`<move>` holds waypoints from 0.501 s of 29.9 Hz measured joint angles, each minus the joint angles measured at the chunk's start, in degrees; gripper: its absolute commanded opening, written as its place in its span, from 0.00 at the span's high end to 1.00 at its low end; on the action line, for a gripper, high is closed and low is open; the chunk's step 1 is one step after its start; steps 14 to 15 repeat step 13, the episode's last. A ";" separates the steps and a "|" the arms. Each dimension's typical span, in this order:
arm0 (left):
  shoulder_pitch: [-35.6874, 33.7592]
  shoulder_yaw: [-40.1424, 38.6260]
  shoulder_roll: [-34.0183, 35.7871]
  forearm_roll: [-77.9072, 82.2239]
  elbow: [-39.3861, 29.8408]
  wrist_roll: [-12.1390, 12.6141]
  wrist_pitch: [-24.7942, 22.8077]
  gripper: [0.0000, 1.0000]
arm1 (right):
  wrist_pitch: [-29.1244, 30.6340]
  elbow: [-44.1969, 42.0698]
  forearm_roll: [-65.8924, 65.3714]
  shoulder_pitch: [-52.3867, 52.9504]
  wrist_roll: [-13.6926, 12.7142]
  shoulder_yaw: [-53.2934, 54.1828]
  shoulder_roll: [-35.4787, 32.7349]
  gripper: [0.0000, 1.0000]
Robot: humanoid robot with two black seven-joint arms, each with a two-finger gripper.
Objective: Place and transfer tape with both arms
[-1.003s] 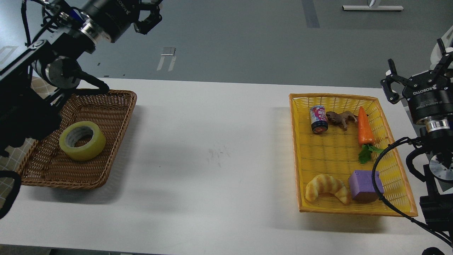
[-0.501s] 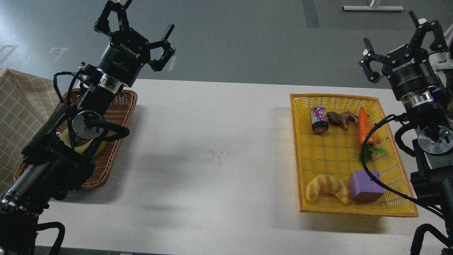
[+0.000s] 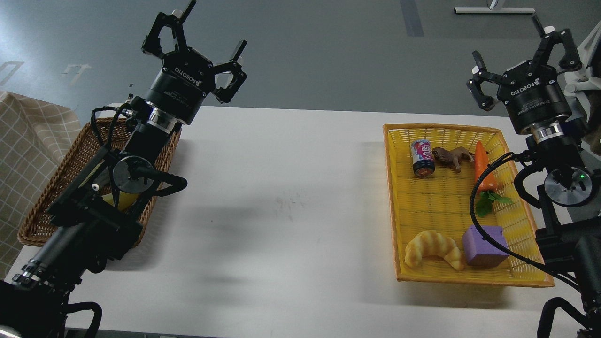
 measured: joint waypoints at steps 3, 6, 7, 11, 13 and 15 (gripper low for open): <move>0.45 0.00 -0.05 -0.07 0.21 0.03 0.00 0.02 | 0.00 -0.22 0.00 -0.04 -0.05 -0.05 -0.06 0.00; 1.27 0.00 -0.45 -0.08 0.28 0.14 0.00 0.02 | 0.00 -0.30 0.05 -0.71 0.13 -0.05 0.21 0.00; 1.44 0.00 -0.53 -0.08 0.29 0.14 0.00 0.02 | 0.00 -0.29 0.08 -0.94 0.18 -0.05 0.29 0.00; 1.92 -0.06 -0.75 -0.17 0.29 -0.04 0.00 0.02 | 0.00 -0.20 0.18 -1.19 0.28 0.09 0.46 0.00; 2.04 -0.11 -1.11 -0.18 0.29 -0.09 0.00 0.02 | 0.00 -0.07 0.23 -1.20 0.34 0.12 0.49 0.00; 2.04 -0.11 -1.11 -0.18 0.29 -0.09 0.00 0.02 | 0.00 -0.07 0.23 -1.20 0.34 0.12 0.49 0.00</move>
